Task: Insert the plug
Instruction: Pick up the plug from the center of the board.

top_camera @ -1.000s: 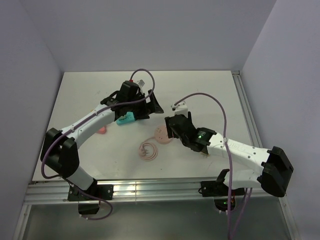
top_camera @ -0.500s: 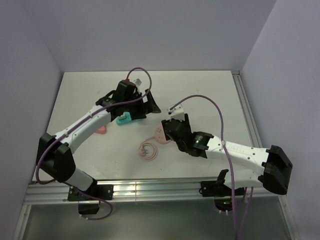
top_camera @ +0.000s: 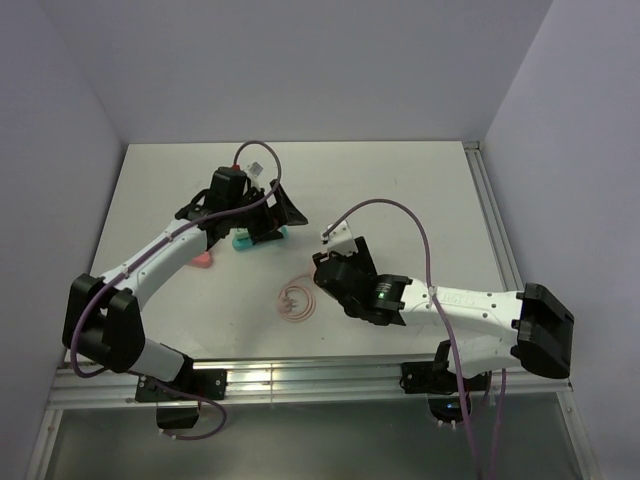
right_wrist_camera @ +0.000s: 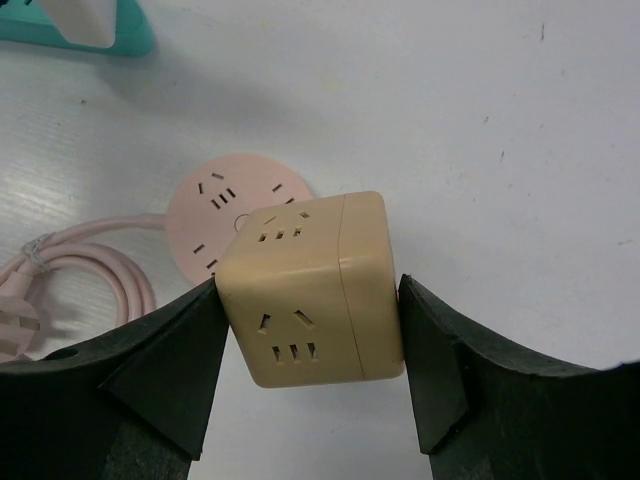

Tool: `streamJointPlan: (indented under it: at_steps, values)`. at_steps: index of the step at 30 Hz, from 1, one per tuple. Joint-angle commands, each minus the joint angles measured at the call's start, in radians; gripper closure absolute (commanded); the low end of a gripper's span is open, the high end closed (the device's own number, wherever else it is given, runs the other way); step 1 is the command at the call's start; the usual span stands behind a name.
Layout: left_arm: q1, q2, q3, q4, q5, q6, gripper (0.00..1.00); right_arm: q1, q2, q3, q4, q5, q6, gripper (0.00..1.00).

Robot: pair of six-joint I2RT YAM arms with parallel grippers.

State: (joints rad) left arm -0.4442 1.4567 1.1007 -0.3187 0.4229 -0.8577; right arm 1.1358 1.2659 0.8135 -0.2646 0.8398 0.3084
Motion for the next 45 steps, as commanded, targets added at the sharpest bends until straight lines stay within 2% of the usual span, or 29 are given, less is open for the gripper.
streamJointPlan:
  at_steps: [1,6,13,18,23,39,45]
  values:
    - [-0.017,-0.004,0.060,0.021,0.045,-0.039,0.01,0.033,0.006,0.036,0.056,0.091,-0.022,0.53]
    - [-0.056,0.036,0.094,0.000,0.050,-0.119,0.01,0.058,0.001,0.035,0.076,0.088,-0.052,0.53]
    - [-0.125,0.093,0.100,0.046,0.091,-0.165,0.01,0.090,-0.017,0.021,0.131,0.096,-0.109,0.53]
    - [-0.165,0.145,0.146,0.007,0.060,-0.173,0.00,0.096,-0.026,0.007,0.157,0.097,-0.127,0.52]
    - [-0.172,0.178,0.137,0.070,0.115,-0.225,0.00,0.101,-0.023,0.006,0.166,0.110,-0.143,0.52]
    - [-0.234,0.215,0.169,0.063,0.172,-0.248,0.00,0.130,0.033,0.026,0.151,0.183,-0.166,0.52]
    - [-0.249,0.226,0.172,0.055,0.200,-0.256,0.09,0.139,0.039,0.027,0.157,0.208,-0.180,0.52]
